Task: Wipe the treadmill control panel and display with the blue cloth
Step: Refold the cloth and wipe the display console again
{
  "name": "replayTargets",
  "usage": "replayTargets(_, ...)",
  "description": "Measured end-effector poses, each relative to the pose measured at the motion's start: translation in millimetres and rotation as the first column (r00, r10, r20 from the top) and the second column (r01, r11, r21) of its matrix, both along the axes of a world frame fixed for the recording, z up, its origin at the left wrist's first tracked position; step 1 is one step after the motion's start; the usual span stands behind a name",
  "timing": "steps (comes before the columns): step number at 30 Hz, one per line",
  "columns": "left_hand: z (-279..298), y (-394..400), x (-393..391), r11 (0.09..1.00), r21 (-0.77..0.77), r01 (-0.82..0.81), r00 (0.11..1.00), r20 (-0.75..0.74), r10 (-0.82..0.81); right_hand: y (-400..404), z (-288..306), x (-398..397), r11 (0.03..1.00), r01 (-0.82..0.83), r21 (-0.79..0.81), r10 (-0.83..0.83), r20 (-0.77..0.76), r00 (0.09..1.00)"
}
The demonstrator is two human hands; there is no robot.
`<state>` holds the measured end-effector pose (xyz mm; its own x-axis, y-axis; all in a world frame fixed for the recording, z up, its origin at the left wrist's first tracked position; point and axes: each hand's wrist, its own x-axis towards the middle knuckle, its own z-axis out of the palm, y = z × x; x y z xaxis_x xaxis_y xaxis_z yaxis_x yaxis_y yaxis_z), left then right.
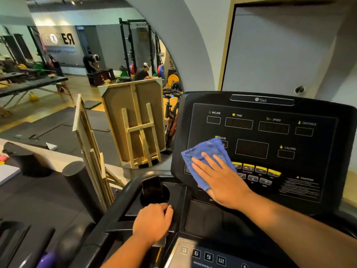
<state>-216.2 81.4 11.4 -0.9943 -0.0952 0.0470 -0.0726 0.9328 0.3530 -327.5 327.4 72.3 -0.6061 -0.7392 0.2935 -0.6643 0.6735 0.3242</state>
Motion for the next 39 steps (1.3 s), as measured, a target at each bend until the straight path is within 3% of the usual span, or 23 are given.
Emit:
replayTargets(4, 1.7, 0.5, -1.1, 1.0, 0.015, -0.004, 1.0, 0.003, 0.004, -7.3, -3.2, 10.8, 0.999, 0.044, -0.015, -0.044, -0.017, 0.999)
replayTargets(10, 0.0, -0.5, -0.4, 1.0, -0.016, -0.014, 1.0, 0.001, 0.014, -22.4, -6.7, 5.9, 0.987, -0.136, 0.085, 0.131, 0.064, 0.989)
replayTargets(15, 2.7, 1.7, 0.6, 0.999, 0.034, -0.015, 0.999, 0.05, 0.014, 49.9, -14.6, 21.8, 0.996, -0.053, 0.066, 0.047, 0.085, 0.995)
replayTargets(19, 4.0, 3.8, 1.9, 0.999, 0.012, -0.037, 0.997, 0.063, 0.037, 92.9, -5.7, 22.1, 0.997, 0.079, 0.022, -0.079, 0.011, 0.997)
replayTargets(21, 6.5, 4.8, 1.5, 0.999, 0.019, -0.038, 0.997, 0.068, 0.036, 102.2, 18.4, 6.7, 0.966, 0.225, -0.129, -0.233, -0.048, 0.971)
replayTargets(23, 8.9, 5.8, 1.8, 0.999, 0.009, -0.04, 0.997, 0.073, 0.039, 98.2, 43.5, -8.5, 0.853, 0.37, -0.369, -0.412, -0.039, 0.91)
replayTargets(25, 11.6, 8.0, 3.3, 0.999, 0.011, -0.045, 0.997, 0.07, 0.044, 77.6, 48.9, -16.7, 0.754, 0.456, -0.473, -0.522, -0.008, 0.853)
replayTargets(27, 11.7, 9.0, 4.0, 0.999, 0.015, -0.049, 0.996, 0.075, 0.048, 56.5, 31.2, -12.0, 0.817, 0.403, -0.413, -0.463, -0.051, 0.885)
replayTargets(30, 11.7, 7.8, 4.4, 0.998, 0.015, -0.056, 0.994, 0.094, 0.054, 72.3, -3.0, 8.3, 0.987, 0.138, -0.085, -0.146, -0.097, 0.985)
replayTargets(33, 12.6, 7.1, 4.8, 0.998, 0.009, -0.054, 0.994, 0.097, 0.053, 116.9, 10.1, 8.5, 0.996, -0.025, 0.088, 0.032, -0.077, 0.996)
replayTargets(36, 15.5, 7.8, 3.6, 0.999, 0.013, -0.052, 0.995, 0.087, 0.051, 126.2, 53.6, -17.8, 0.987, 0.144, -0.075, -0.154, -0.148, 0.977)
replayTargets(39, 15.3, 6.8, 3.5, 0.998, 0.023, -0.061, 0.992, 0.115, 0.058, 76.0, 74.0, -32.3, 0.828, 0.38, -0.413, -0.447, -0.075, 0.892)
